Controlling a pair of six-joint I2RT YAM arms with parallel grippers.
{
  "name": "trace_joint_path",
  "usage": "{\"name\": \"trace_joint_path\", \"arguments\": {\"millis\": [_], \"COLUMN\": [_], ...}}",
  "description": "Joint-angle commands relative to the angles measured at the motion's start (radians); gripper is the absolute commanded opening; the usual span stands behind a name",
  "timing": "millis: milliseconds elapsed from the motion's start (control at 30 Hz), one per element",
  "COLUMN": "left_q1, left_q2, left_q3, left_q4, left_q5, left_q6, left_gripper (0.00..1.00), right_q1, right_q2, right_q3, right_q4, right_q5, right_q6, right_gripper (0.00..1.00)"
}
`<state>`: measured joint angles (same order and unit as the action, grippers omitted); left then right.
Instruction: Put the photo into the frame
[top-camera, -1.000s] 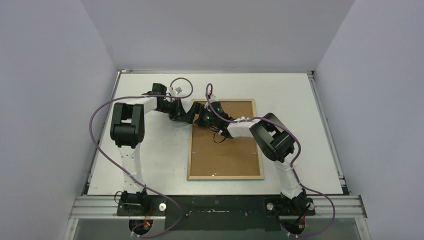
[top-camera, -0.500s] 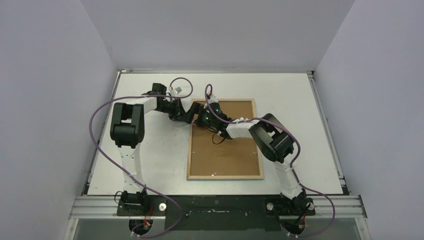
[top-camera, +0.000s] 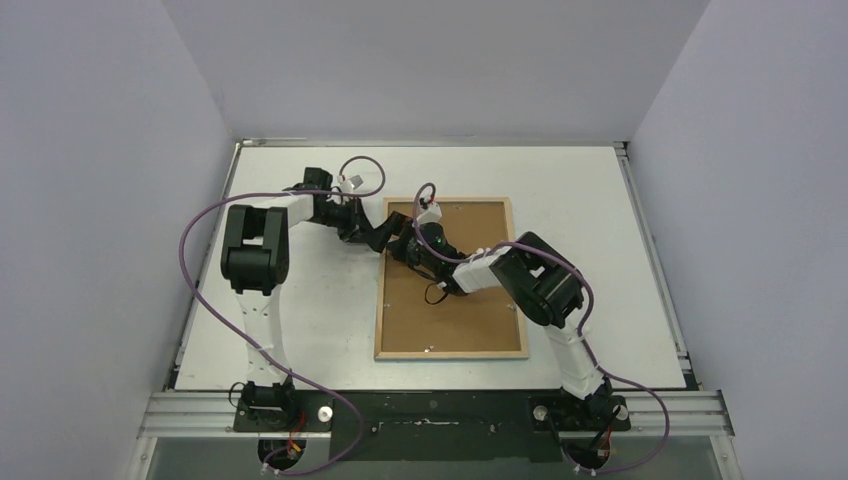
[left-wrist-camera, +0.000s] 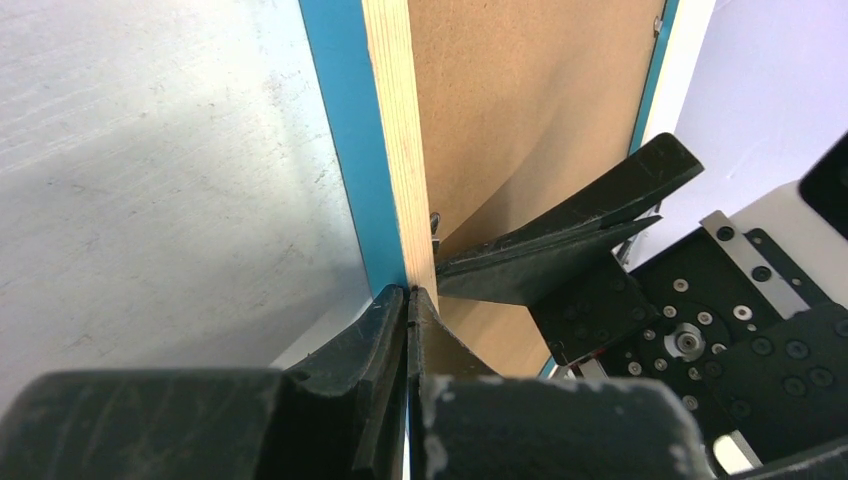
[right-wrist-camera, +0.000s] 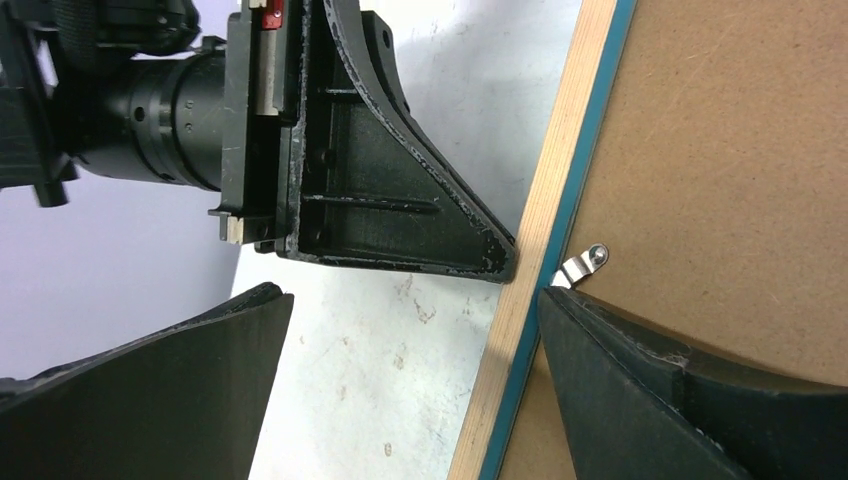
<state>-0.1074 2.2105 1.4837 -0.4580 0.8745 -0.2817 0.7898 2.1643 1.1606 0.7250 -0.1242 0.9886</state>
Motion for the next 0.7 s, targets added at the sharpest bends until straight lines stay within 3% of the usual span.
{"name": "trace_joint_path", "arguments": {"millis": [0,267,667], "left_q1": [-0.034,-0.033,-0.02], "left_q2": [0.067,0.057,0.036], "left_q3": [0.005,-0.005,-0.019], "left_q4": [-0.015,0.003,0.027], "left_q5": [-0.025,-0.032,-0.033], "left_q6": [-0.004,-0.024,-0.043], "left_gripper": [0.0,0.0,0.0], "right_q1": [0.037,0.025,-0.001], "right_q2": [0.03,-0.04,-0.22], "right_q3": [-0.101,-0.163,-0.121], "right_q4": [0.167,0.176,-0.164], "right_q5": [-0.062,-0.05,0.045], "right_q6": [0.139,0.157,-0.058], "right_gripper": [0.99,1.0,1.0]}}
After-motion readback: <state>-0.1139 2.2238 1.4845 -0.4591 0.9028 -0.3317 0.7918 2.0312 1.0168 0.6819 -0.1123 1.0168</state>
